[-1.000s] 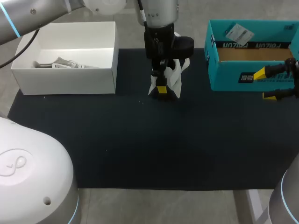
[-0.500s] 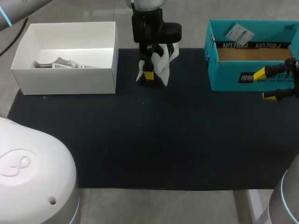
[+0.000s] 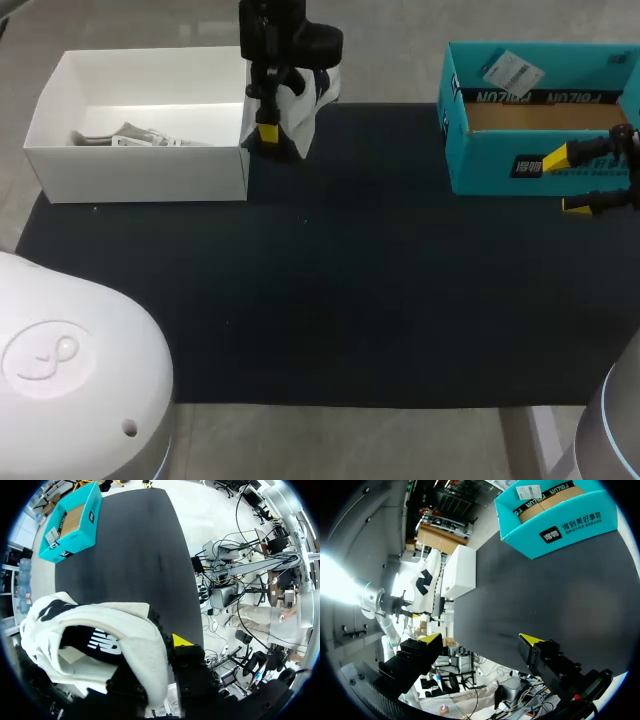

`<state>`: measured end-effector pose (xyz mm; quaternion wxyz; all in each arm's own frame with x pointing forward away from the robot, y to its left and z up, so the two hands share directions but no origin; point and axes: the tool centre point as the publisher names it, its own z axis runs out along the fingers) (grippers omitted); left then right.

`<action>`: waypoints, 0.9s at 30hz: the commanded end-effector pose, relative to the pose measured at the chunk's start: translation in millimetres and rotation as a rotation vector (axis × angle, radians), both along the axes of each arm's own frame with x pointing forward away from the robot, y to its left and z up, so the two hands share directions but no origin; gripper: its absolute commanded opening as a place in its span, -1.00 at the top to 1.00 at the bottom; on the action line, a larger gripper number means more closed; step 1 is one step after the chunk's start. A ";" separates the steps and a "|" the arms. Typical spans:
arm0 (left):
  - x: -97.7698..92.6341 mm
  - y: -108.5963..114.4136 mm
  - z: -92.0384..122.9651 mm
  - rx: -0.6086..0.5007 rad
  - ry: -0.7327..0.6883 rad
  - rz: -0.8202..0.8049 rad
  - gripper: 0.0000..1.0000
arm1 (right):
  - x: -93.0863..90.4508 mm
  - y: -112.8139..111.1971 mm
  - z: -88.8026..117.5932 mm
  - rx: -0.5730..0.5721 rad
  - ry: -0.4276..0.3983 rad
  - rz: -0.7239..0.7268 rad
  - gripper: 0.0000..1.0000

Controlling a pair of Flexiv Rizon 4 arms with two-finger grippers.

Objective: Take the shoe out of the shoebox, open the shoe tongue, remove and reinsert the insole, then place the shoe into the shoebox

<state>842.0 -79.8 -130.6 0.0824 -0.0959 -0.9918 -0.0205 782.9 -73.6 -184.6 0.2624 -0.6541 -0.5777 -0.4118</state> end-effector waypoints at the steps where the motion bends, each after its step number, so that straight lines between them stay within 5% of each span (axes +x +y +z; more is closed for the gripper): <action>1: 16.4 24.6 -3.5 -0.015 -0.004 0.015 1.00 | -0.7 0.5 0.0 -0.002 0.001 -0.002 -1.00; 27: 159.7 187.0 -24.4 0.054 -0.055 0.192 1.00 | -0.7 0.5 0.0 -0.002 0.001 -0.002 -1.00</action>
